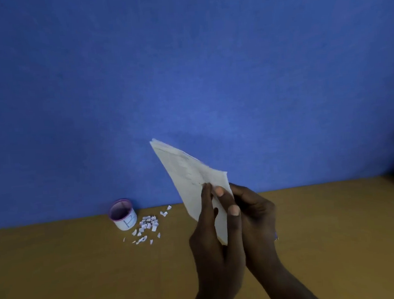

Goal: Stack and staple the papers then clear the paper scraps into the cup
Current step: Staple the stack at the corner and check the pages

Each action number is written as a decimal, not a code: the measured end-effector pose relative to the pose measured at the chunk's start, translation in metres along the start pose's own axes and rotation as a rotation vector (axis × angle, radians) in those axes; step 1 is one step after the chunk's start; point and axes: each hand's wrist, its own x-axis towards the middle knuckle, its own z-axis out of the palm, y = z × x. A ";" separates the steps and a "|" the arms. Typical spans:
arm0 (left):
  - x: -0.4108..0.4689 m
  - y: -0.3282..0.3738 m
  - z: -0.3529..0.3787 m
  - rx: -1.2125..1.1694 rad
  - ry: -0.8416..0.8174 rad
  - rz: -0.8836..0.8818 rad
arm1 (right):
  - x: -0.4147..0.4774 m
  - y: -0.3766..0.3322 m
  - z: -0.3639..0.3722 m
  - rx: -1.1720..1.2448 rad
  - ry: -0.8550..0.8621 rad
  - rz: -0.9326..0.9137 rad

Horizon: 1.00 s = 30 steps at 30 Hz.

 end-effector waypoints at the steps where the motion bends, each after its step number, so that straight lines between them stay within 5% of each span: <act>1: 0.002 0.003 -0.002 -0.031 0.011 -0.011 | -0.003 0.002 0.001 -0.015 -0.025 -0.001; 13: 0.035 0.000 -0.016 -0.164 0.063 -0.022 | -0.007 0.012 0.000 -0.313 -0.257 -0.228; 19: 0.053 -0.017 -0.022 -0.154 0.069 0.005 | 0.017 0.015 -0.015 -0.544 -0.117 -0.376; 23: 0.065 -0.016 -0.036 -0.202 -0.025 0.018 | 0.052 0.018 -0.044 -0.440 0.029 -0.142; 30: 0.084 -0.008 -0.050 -0.255 -0.084 0.059 | 0.064 0.026 -0.079 0.024 -0.153 0.107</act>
